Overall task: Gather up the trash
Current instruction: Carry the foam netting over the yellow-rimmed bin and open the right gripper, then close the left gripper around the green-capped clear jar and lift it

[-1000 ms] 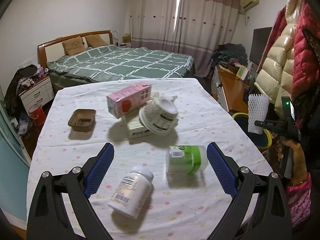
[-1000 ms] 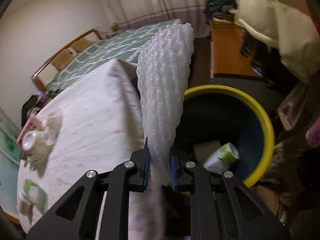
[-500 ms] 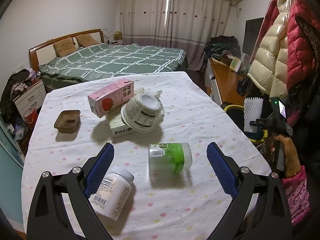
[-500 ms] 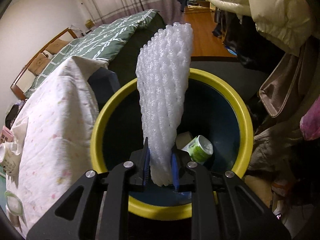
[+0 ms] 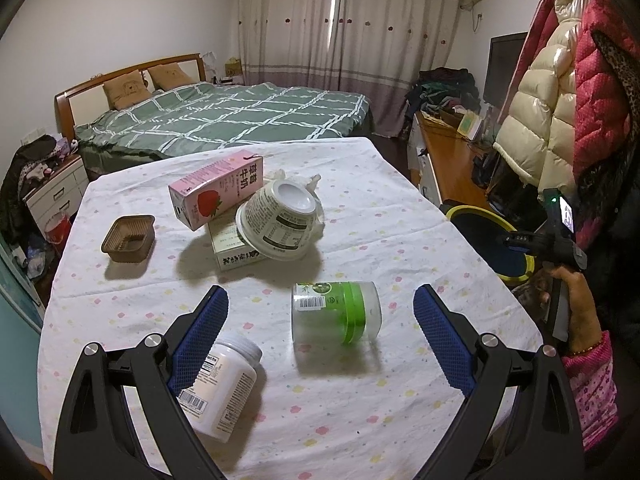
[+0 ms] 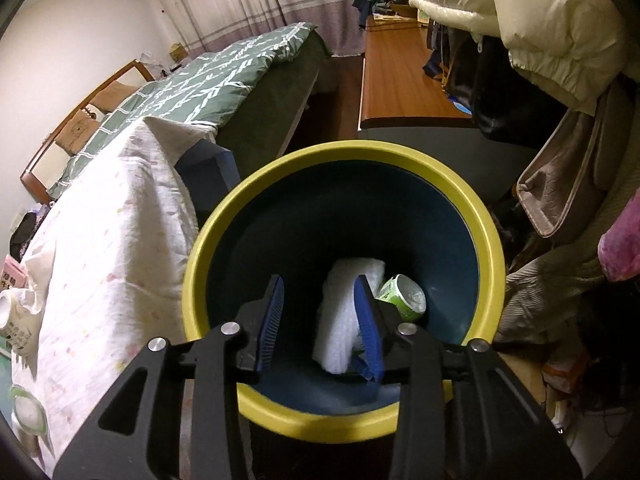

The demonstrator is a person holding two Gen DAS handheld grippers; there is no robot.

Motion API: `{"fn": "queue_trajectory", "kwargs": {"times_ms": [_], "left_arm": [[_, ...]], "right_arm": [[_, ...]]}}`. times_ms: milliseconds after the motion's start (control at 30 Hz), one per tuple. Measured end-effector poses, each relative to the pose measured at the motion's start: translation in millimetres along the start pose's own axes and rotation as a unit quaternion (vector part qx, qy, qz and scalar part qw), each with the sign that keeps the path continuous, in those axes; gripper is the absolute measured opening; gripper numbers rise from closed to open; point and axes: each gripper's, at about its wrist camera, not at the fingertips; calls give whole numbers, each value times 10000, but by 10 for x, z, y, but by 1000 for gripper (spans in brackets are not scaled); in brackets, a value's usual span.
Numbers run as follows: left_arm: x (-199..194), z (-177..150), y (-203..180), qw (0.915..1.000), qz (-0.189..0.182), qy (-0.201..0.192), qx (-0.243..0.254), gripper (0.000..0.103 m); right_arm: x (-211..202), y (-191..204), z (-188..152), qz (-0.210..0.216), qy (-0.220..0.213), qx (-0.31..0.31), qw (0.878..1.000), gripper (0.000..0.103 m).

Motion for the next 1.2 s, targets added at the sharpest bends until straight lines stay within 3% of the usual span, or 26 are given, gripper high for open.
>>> {"fn": "queue_trajectory", "kwargs": {"times_ms": [433, 867, 1200], "left_arm": [[355, -38, -218, 9990, -157, 357, 207, 93], [914, -37, -212, 9960, 142, 871, 117, 93], [1129, -72, -156, 9939, 205, 1080, 39, 92]], "right_arm": [[-355, 180, -137, 267, -264, -234, 9990, 39], [-400, 254, -178, 427, -252, -334, 9982, 41], [-349, 277, -207, 491, -187, -362, 9980, 41]]}}
Point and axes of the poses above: each gripper's, at about its wrist camera, not at the fingertips, and x roughly the way its jaws point, y to its left, z to its top, and after that the axes turned 4 degrees about x, right-handed
